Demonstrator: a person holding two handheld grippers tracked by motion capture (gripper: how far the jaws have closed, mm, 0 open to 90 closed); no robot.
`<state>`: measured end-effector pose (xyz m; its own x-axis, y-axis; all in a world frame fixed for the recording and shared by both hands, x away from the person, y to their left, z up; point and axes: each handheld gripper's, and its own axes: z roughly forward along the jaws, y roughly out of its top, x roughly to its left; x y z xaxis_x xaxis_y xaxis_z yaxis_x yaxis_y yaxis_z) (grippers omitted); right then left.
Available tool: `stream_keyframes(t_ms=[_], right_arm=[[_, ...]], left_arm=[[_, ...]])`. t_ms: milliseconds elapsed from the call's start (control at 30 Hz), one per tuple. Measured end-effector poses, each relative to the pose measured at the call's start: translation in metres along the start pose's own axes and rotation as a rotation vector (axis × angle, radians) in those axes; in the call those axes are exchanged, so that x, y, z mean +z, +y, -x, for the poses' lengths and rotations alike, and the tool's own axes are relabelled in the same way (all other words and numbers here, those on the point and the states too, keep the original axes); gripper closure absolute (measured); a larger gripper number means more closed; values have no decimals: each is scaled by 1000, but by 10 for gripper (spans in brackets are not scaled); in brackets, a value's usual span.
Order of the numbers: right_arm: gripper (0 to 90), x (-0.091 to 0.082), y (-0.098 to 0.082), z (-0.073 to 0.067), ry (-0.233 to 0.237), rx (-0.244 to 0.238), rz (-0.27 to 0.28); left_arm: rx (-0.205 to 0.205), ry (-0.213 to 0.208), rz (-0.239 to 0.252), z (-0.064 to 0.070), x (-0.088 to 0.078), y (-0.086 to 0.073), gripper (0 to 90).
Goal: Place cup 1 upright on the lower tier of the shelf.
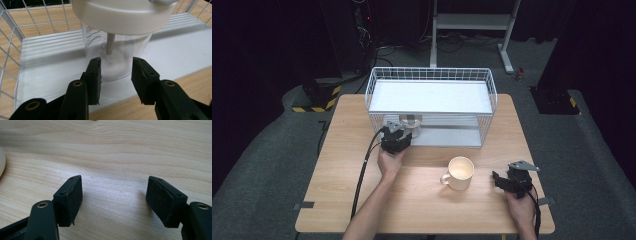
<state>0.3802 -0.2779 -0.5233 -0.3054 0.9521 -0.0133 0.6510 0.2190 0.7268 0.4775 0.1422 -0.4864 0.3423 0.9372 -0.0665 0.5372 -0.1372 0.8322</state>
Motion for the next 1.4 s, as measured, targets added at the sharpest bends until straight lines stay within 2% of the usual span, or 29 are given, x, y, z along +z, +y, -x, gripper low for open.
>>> stream_keyframes(t_ms=[33,200,433,500,533,667,833,1100,1200,1267,1400], right_arm=[[294,0,0,0,0,0,0],[294,0,0,0,0,0,0],[294,0,0,0,0,0,0],[293,0,0,0,0,0,0],[294,0,0,0,0,0,0],[294,0,0,0,0,0,0],[293,0,0,0,0,0,0],[293,0,0,0,0,-2,1],[293,0,0,0,0,0,0],[294,0,0,0,0,0,0],[294,0,0,0,0,0,0]], left_arm=[[-12,-4,2,0,1,0,601],[-24,-4,-13,-3,5,-2,592],[-10,-15,-10,-2,1,-1,551],[-3,-25,-13,-2,-2,-1,524],[12,-25,-16,-2,-4,0,508],[8,-53,1,-3,-14,-1,453],[-18,-89,7,-7,-25,-6,425],[-29,-107,24,-11,-45,-13,382],[-4,-100,9,-10,-50,-14,376],[-3,-97,25,-10,-54,-16,375],[-28,-100,38,-13,-61,-21,368]])
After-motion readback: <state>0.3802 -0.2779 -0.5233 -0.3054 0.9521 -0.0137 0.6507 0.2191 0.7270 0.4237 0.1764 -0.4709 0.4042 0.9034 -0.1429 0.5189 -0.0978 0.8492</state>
